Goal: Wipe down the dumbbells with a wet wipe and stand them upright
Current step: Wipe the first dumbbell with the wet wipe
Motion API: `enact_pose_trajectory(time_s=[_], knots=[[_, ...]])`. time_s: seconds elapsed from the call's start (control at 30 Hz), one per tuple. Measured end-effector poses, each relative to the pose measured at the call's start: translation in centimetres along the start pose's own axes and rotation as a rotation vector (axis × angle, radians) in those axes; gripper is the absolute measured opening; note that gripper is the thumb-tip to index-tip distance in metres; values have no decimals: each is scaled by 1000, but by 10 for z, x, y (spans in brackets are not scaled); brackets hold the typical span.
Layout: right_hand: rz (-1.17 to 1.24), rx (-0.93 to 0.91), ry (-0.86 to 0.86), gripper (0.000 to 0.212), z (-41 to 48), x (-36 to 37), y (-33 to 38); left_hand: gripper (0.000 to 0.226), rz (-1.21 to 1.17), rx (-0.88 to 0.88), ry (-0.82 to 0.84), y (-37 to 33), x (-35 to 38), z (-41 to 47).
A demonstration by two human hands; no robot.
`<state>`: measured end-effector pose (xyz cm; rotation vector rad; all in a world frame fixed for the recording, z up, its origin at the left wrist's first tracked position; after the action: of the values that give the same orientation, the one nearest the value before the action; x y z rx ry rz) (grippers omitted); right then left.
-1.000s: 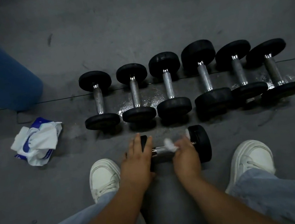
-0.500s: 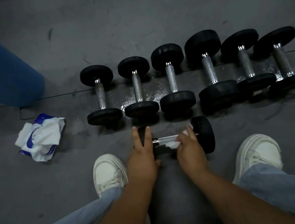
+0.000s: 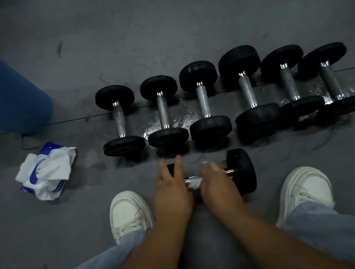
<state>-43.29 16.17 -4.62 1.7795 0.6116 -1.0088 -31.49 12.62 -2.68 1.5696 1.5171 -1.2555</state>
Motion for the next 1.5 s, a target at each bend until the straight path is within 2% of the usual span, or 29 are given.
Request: enact_pose_trajectory(time_s=[0.07, 0.13, 0.23, 0.27, 0.33, 0.37, 0.47, 0.57, 0.6, 0.67, 0.7, 0.73, 0.8, 0.87, 1.0, 1.13, 1.17, 1.23, 1.27, 1.3, 1.4, 1.43, 1.5], knots=[[127, -95, 126, 34, -15, 14, 4, 73, 38, 131, -56, -1, 6, -9], [146, -168, 131, 43, -18, 15, -4, 72, 64, 184, -59, 4, 9, -9], [96, 3, -75, 32, -21, 2, -7, 89, 100, 188, -15, 8, 10, -2], [184, 52, -29, 28, -21, 10, 0, 93, 83, 192, -20, 7, 9, 2], [322, -75, 73, 29, -21, 19, 13, 96, 29, 210, -12, 9, 7, 9], [311, -74, 63, 32, -17, 19, 11, 100, -4, 212, 4, 13, 7, 12], [64, -11, -31, 32, -10, 5, -10, 112, -121, 196, -12, 29, 7, 9], [166, -119, 153, 35, -12, 7, 0, 108, -152, 180, -71, 32, 15, 0], [215, -83, 135, 30, -10, 3, 6, 110, -152, 161, -85, 28, 16, -1], [259, 39, -37, 15, 2, -3, 1, 113, -125, 88, -75, 21, 17, -2], [183, 78, -88, 13, 7, -7, -3, 111, -122, 42, -54, 19, 17, -1], [60, 82, -61, 12, 10, -9, -5, 107, -141, -3, -30, 18, 15, 0], [-195, 12, 100, 25, 14, -6, -5, 98, -198, -68, -1, 17, 10, 6], [-245, 47, 196, 31, 25, -9, 1, 95, -167, -59, 12, 17, 4, 20], [-152, 154, 326, 23, 39, -17, -1, 94, -153, -48, 132, 20, -11, 42], [71, 328, 62, 17, 4, -18, 2, 85, -189, -95, -25, 20, -10, 20], [112, 378, 46, 18, -7, -13, 7, 85, -190, -87, -22, 20, -5, 16], [338, 453, 175, 39, -20, -3, 19, 94, -227, -75, 64, 24, 4, 15], [399, 414, 243, 47, -21, -2, 25, 99, -251, -67, 114, 26, 6, 16], [410, 373, 242, 46, -20, -2, 24, 103, -262, -59, 150, 27, 6, 17], [331, 422, 32, 25, -16, 1, 6, 104, -252, -66, 146, 28, 5, 17], [302, 377, 38, 29, -19, 3, 7, 104, -253, -71, 131, 27, 4, 17], [477, 322, 160, 34, -26, 12, 12, 106, -255, -73, 113, 26, 3, 17]])
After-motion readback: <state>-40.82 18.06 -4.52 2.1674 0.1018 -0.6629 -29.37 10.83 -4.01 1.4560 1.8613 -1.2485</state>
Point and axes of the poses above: each hand's wrist, its own z-axis towards the middle knuckle, its own x-axis out of the palm, y = z × x, the point moved 3 cm from there along z, towards the middle knuckle, and after that the axes turned 11 degrees about -y, right-handed, at the moved point
